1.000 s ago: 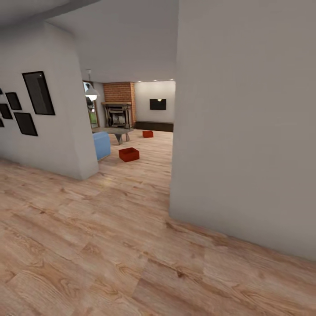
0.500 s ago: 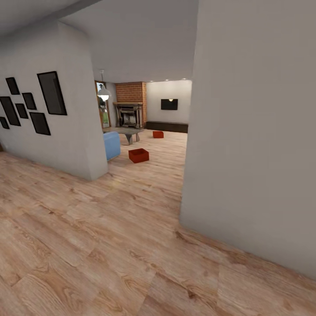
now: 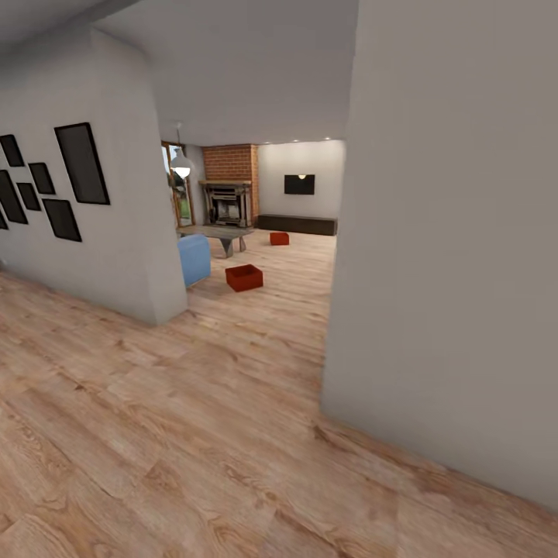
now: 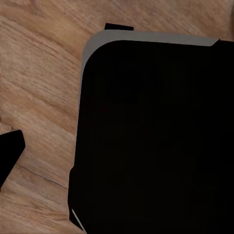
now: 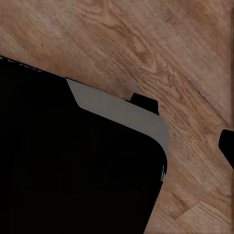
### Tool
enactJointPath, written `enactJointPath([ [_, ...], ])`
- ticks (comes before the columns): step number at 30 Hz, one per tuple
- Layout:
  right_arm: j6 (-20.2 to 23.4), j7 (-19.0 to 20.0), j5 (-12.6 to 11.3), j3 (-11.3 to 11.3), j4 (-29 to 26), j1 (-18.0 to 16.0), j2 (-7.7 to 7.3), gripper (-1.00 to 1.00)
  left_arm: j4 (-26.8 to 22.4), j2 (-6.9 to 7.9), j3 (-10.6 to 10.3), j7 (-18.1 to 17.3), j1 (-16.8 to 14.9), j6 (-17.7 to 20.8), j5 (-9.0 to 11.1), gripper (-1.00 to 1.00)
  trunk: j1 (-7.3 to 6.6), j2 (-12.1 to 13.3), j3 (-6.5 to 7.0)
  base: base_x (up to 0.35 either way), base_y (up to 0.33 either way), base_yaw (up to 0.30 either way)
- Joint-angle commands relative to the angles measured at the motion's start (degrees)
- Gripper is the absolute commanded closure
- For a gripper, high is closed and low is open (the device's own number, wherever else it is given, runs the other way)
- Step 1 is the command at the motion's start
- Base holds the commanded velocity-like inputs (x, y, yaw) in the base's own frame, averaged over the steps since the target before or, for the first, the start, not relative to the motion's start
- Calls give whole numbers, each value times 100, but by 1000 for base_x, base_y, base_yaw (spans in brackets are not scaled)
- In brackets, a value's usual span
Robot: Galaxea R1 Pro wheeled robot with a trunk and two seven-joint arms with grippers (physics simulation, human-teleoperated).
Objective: Move the two storage containers from the living room to the garage. In the garage, place one container on the floor and stack the other container on top of it (either order is fine).
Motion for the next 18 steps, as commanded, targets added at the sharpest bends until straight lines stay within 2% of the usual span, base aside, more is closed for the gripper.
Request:
enactJointPath([
  [1,-33,25,-55,33,15,-6,3,-100,1,-2,0,3,-1,-14,43,-100,3,-2,-5,321,0,33],
  [4,-33,25,-46,31,15,-6,-2,-100,1,-4,0,0,-1,-14,41,-100,3,-2,-5,321,0,163],
  [13,-31,25,-45,33,15,-6,-4,-100,1,-4,0,1,0,-14,42,-100,3,-2,-5,320,0,261],
  [18,-27,25,-60,33,15,-6,-4,-100,1,-3,0,2,0,-14,41,-100,3,-2,-5,321,0,77],
])
